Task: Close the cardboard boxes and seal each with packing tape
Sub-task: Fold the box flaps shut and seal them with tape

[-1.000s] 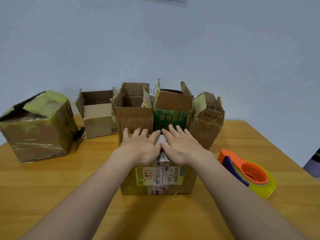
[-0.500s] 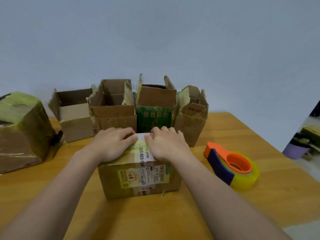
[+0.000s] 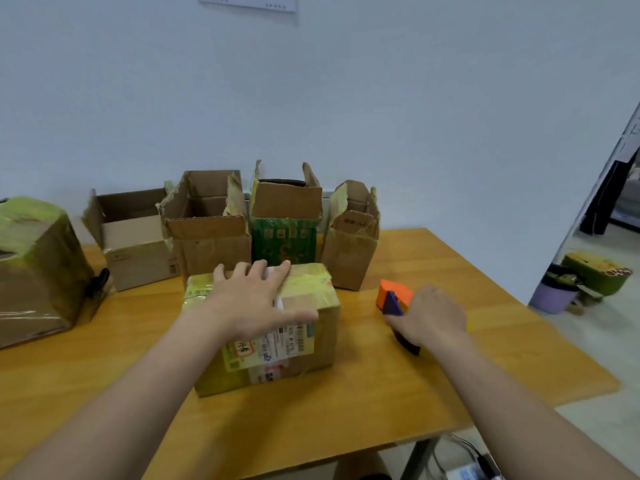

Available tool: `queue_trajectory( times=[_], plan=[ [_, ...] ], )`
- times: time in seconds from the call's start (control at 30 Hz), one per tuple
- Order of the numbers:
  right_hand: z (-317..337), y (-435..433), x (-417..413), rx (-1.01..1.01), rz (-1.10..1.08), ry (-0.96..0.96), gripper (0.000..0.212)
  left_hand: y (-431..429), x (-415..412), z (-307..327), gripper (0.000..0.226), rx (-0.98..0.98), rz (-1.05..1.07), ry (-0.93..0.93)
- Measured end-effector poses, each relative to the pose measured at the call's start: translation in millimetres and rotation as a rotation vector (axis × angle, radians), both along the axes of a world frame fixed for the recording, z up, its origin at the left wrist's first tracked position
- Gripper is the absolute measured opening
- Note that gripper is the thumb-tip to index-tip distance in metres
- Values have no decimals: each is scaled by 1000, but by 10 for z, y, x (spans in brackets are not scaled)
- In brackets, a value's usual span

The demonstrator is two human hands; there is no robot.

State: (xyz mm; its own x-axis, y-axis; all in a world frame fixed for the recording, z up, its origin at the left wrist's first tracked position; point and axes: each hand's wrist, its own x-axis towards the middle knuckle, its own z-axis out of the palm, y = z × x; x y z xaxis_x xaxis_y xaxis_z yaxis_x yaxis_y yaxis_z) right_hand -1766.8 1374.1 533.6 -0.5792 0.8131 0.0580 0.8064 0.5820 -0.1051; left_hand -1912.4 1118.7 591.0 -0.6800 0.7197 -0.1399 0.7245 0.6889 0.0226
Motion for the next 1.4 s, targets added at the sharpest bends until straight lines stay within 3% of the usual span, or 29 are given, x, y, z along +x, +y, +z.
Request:
queue_trajectory(
  times=[0.07,0.13,0.23,0.4,0.57,0.63,0.73,0.87,0.97,1.03,1.13,1.23,1.3,1.4],
  plan=[
    [-173,47,142,18,27,-89,63,26,34,-58,137,-35,-9,72],
    [-287,44,228,51,89,-67,39,15,28,-77,136,-24,-14,97],
    [-352,47,238,76,151,46,38,-8,42,-90,132,-6,-33,134],
    [-25,-18,170,-244,218,536,35,-32,70,-53,119,-34,-58,169],
    [861,-379,105,-621,445,1030,22,-36,171,-33,118,29,-106,137],
    [1142,-528,28,-791,487,1137,24,-31,250,-17,119,66,-129,104],
    [1355,-753,-141,-965,562,1092,30,-32,359,-10,117,135,-149,89],
    [1313,-931,-303,-1032,603,960,37,-149,422,-19,89,341,-153,121],
    [1201,-911,-326,-1146,571,951,37,-354,387,-37,107,335,-20,79],
    [1157,-869,-329,-1224,550,978,37,-506,336,-39,112,423,57,-16],
    [1135,-835,-347,-1268,554,958,39,-626,270,12,98,690,76,-217],
    [1137,-845,-362,-1266,578,912,40,-604,200,93,65,1120,124,-588],
    [1132,-847,-362,-1284,589,917,37,-584,148,204,51,1350,273,-893],
    [1104,-824,-357,-1308,603,956,32,-549,119,312,48,1423,414,-1217]
  ],
)
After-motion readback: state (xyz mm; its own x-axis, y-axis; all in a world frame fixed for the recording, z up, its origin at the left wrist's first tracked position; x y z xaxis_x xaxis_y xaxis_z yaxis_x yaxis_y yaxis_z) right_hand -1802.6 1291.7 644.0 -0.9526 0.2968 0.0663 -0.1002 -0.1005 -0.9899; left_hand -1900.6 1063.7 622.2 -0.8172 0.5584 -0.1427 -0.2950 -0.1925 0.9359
